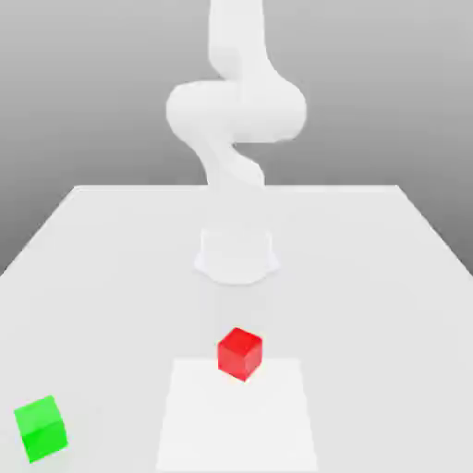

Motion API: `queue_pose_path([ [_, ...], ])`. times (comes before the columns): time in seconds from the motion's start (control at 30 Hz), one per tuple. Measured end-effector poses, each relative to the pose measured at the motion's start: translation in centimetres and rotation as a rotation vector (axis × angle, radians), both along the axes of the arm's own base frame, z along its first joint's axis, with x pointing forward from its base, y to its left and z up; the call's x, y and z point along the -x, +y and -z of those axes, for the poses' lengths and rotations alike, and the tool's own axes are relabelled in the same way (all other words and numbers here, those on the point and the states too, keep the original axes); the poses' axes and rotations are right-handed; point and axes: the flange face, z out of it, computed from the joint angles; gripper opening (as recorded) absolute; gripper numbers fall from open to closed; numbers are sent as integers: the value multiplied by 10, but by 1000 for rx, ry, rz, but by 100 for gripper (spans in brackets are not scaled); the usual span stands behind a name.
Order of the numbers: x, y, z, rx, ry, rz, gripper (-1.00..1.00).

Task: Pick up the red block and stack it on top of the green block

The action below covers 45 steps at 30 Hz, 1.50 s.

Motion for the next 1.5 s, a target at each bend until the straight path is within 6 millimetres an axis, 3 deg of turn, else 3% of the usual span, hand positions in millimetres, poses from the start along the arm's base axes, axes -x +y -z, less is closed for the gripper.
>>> queue_pose_path([
  [0.13, -32, -5, 99, -82, 149, 88, 0],
  [0.3, -37, -1, 225, -148, 336, 207, 0],
  [0.43, -13, 5, 326, -175, 494, 320, 0],
  [0.57, 35, 10, 428, -180, 660, 453, 0],
  [0.63, 45, 11, 459, -181, 697, 481, 0],
  [0.9, 51, 11, 510, -181, 709, 492, 0],
  [0.93, 53, 11, 516, -180, 710, 493, -100],
  [1.17, 53, 12, 516, -180, 708, 493, -100],
  [1.5, 50, 12, 464, -181, 708, 491, -100],
])
